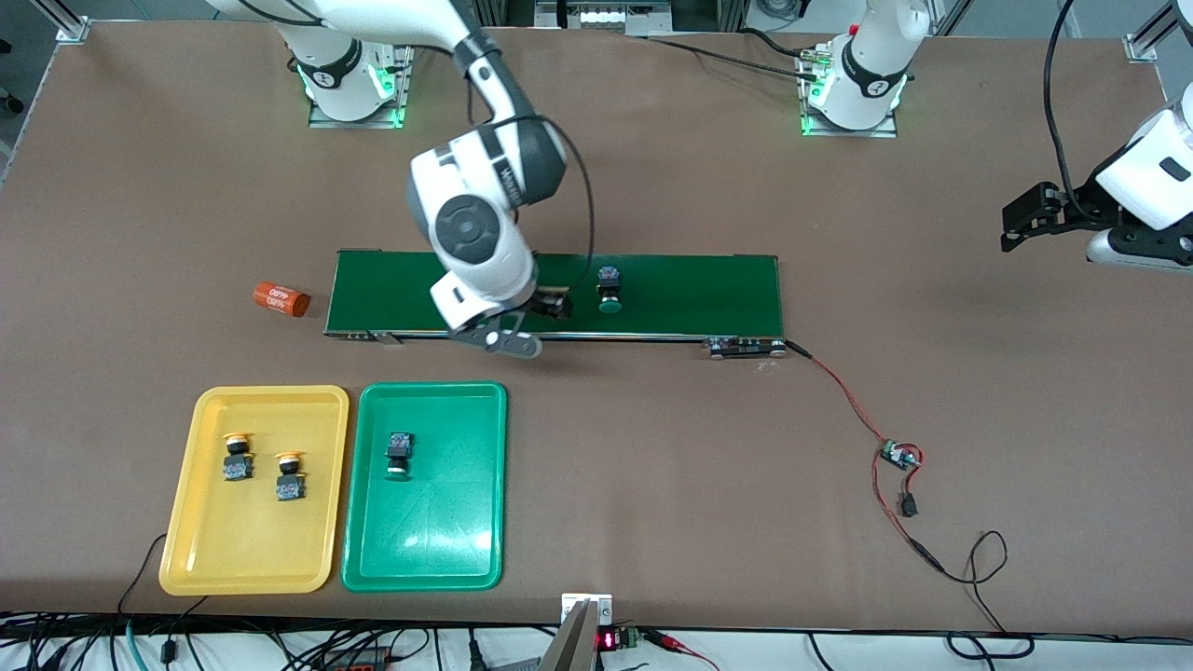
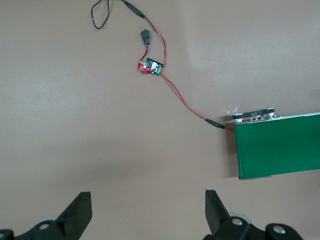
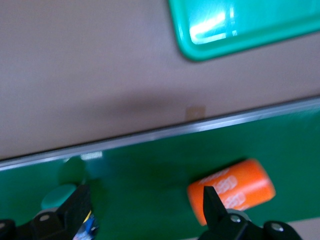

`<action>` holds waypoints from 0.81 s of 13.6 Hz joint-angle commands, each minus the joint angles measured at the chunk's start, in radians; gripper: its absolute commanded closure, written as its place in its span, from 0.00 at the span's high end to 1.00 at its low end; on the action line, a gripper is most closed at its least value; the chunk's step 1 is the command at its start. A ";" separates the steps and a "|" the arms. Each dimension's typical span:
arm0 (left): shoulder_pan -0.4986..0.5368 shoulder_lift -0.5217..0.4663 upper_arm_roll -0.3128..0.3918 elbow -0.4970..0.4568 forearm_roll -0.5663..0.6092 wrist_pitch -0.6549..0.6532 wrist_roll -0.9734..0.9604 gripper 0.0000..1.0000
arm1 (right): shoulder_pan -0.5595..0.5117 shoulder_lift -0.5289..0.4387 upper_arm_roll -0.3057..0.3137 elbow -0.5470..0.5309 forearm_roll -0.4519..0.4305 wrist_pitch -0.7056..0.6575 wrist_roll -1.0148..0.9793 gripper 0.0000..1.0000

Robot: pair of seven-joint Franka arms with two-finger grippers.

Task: Sort buttons by color to trays
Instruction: 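Move the right gripper over the second green-cap button on the conveyor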

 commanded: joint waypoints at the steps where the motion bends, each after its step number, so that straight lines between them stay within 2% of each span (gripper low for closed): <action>1: 0.002 0.007 0.002 0.016 -0.024 -0.001 0.011 1.00 | 0.051 -0.026 -0.023 -0.033 0.000 0.010 0.088 1.00; 11: 0.001 0.007 0.002 0.016 -0.024 -0.001 0.011 1.00 | 0.103 0.011 -0.017 -0.033 -0.016 0.027 0.016 1.00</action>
